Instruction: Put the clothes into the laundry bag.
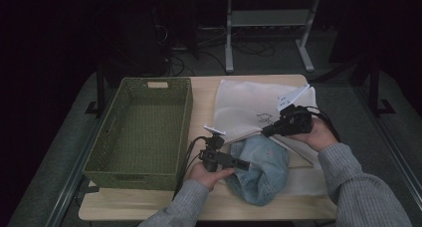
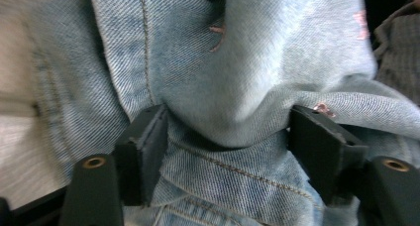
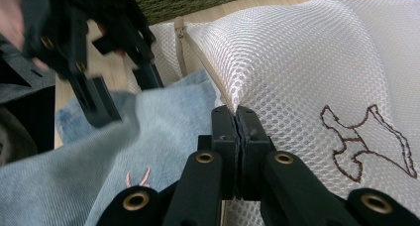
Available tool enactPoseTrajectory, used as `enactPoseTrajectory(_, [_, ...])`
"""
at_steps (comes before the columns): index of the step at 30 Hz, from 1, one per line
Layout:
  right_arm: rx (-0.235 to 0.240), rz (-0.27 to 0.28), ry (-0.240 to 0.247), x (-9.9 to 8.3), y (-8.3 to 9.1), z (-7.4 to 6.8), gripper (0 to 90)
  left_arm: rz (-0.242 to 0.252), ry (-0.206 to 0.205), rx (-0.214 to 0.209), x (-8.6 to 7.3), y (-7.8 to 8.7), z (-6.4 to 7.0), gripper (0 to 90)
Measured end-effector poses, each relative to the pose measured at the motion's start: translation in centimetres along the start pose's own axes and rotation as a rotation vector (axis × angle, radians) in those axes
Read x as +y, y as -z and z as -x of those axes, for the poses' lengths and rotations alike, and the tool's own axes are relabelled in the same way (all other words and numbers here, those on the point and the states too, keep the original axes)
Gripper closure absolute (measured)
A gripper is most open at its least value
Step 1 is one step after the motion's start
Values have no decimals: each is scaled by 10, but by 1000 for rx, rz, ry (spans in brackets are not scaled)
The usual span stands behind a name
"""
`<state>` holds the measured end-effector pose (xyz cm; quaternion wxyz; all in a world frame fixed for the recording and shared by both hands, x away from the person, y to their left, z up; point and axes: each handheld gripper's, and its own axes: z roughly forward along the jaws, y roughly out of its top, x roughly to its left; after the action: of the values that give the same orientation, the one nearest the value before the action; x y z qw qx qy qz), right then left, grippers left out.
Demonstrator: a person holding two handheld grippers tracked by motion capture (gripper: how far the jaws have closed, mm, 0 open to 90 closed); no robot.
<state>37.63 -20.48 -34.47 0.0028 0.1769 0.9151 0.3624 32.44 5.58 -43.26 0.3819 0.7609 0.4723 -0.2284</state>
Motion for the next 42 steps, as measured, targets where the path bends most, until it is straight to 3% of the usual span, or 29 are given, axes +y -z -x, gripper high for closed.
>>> enactPoseTrajectory(4, [4,-8,8,1,-3,-2,878,16,3,-19,1,-12,-2,566])
enactPoseTrajectory(9, [7,-12,19,2,-4,-4,878,79,20,-48,1,-22,-3,758])
enactPoseTrajectory(15, [7,6,22,2,2,-7,878,186,32,-115,9,-17,4,780])
enactPoseTrajectory(17, [7,8,23,1,5,-8,878,244,35,-116,13,-11,8,781])
enactPoseTrajectory(19, [9,10,28,0,6,-8,878,271,30,-96,16,-8,10,780])
enactPoseTrajectory(23, [13,5,19,-2,6,-7,878,265,32,-66,14,-10,8,758])
enactPoseTrajectory(28, [20,0,15,-5,2,-6,878,248,27,-35,10,-4,5,649])
enactPoseTrajectory(31, [20,2,6,-7,1,-3,877,208,1,-8,6,6,5,449])
enactPoseTrajectory(33, [19,3,3,-8,2,-3,878,177,-5,4,2,10,5,370])
enactPoseTrajectory(35, [18,3,0,-8,2,-2,878,117,1,-13,-2,9,3,320])
enactPoseTrajectory(38, [17,-1,2,-8,0,-3,878,68,-25,56,-5,1,3,324])
enactPoseTrajectory(40, [20,-5,4,-7,-2,-4,878,51,-21,88,-5,-8,3,326])
enactPoseTrajectory(42, [23,-13,8,-6,-6,-5,878,41,-45,152,-4,-18,4,383])
